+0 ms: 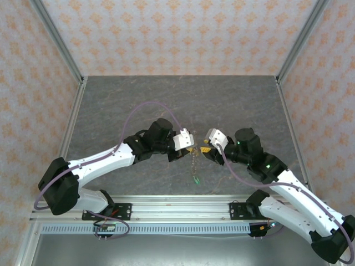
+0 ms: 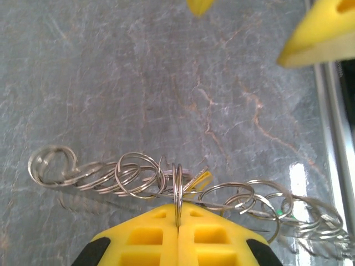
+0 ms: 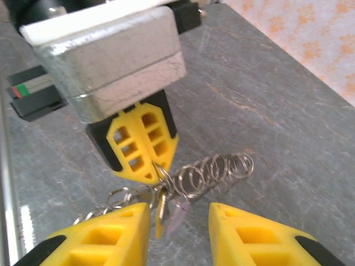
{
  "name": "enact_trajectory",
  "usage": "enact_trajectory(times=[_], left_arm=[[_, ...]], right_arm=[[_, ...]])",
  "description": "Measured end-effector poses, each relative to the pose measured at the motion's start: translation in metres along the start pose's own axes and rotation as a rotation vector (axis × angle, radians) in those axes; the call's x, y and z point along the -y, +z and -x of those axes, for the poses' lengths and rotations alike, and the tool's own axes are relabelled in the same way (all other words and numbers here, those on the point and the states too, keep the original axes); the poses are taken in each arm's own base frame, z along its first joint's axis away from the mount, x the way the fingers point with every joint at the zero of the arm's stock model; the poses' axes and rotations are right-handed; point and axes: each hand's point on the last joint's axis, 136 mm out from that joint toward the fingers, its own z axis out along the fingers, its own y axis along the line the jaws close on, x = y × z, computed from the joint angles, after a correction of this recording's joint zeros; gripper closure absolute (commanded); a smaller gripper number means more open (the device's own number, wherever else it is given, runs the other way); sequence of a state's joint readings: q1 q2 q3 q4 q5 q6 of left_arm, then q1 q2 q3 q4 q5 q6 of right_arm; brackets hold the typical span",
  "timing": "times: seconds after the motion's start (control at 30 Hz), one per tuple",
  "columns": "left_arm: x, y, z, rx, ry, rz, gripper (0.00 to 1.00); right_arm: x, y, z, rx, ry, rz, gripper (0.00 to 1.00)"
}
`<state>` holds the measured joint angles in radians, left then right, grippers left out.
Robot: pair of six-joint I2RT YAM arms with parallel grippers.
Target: Put the keys on the keyring
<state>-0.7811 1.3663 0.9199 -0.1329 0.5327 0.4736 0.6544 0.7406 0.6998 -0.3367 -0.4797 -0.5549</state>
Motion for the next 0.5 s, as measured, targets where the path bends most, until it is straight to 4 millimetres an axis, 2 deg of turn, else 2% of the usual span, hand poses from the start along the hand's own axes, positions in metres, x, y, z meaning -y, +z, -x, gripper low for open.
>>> enact_trajectory(times=[0.2,0.3,0.5], left_arm=[[-0.007,-0.004,-0.023,-0.120,0.008,0.053,1.00],[-0.013,-0.008,-0.029,-0.168,0.025,0.080,1.00],[-0.032,-0.030,-0.043,-0.224,-0.006,0.127,1.00]], right_arm=[[0.019,0.008,-0.004,0.054,-0.004,-0.120,0.67],[0.029,0.012,-0.004,0.096,0.006,-0.184,0.68],[0.047,0.011,0.003,0.185,0.049,-0.293,0.68]])
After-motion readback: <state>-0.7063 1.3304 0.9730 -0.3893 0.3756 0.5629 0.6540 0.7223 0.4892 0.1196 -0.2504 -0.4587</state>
